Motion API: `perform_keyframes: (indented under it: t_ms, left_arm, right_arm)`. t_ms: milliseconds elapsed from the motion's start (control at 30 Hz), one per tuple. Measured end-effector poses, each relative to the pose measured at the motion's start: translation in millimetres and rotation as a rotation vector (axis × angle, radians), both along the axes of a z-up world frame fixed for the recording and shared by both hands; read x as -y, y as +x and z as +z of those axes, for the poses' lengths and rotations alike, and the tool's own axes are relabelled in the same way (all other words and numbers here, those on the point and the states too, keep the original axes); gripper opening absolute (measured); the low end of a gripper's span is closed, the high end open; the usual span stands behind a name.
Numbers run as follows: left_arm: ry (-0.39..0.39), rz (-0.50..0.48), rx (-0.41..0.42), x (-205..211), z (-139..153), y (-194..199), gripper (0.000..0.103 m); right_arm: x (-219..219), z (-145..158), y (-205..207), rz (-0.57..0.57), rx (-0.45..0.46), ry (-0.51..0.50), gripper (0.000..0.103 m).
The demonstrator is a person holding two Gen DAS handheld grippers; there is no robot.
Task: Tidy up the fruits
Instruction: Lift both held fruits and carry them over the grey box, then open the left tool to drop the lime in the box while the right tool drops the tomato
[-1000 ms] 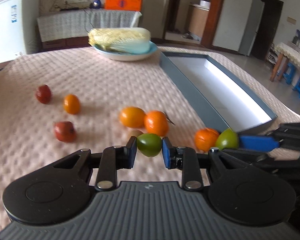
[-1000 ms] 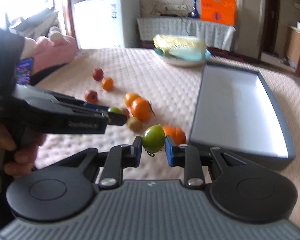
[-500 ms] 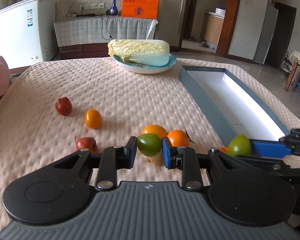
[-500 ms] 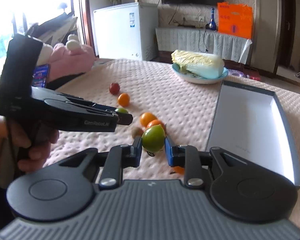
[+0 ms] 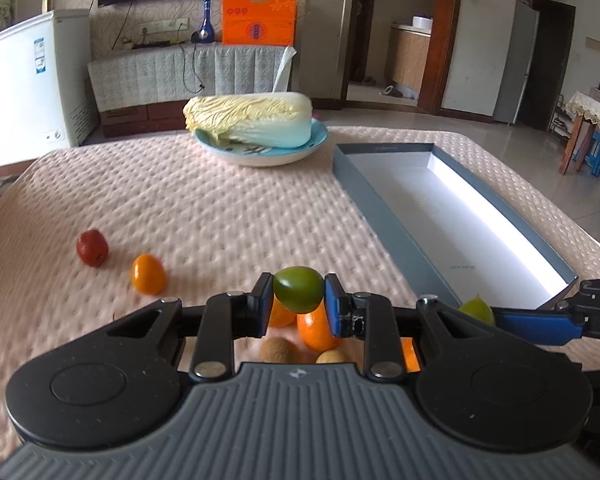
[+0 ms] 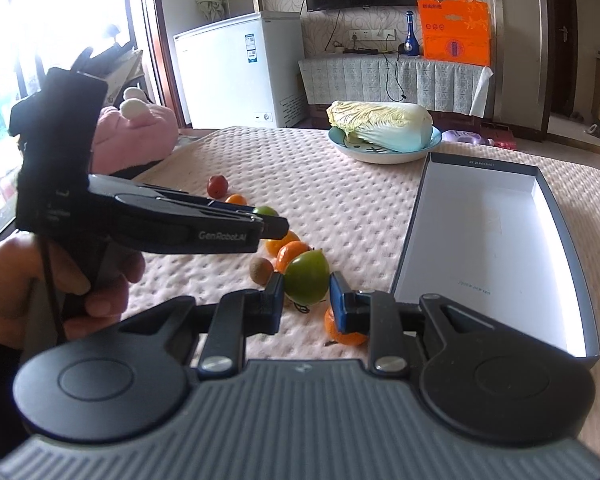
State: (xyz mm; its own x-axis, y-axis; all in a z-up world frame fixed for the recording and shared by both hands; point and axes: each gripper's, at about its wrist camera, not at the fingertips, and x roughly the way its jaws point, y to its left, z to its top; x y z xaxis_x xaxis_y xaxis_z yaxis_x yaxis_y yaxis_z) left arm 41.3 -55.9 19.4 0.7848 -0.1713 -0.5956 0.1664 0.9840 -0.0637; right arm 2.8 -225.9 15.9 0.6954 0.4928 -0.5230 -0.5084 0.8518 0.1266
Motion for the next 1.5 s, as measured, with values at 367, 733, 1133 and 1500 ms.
perform_keyframes:
  t_ms: [367, 733, 1133, 1500]
  left_arm:
    - [-0.012, -0.023, 0.020, 10, 2, 22, 0.032]
    - [-0.032, -0.051, 0.032, 23, 1, 36, 0.032]
    - [-0.080, -0.130, 0.062, 61, 4, 45, 0.032]
    - [-0.109, -0.210, 0.033, 121, -15, 75, 0.032]
  right_arm:
    - [6, 0, 7, -0.039, 0.004, 0.011, 0.028]
    - [8, -1, 9, -0.050, 0.002, 0.009, 0.028]
    - [40, -3, 21, -0.226, 0.036, -0.001, 0.028]
    - [76, -27, 53, -0.393, -0.034, -0.041, 0.028]
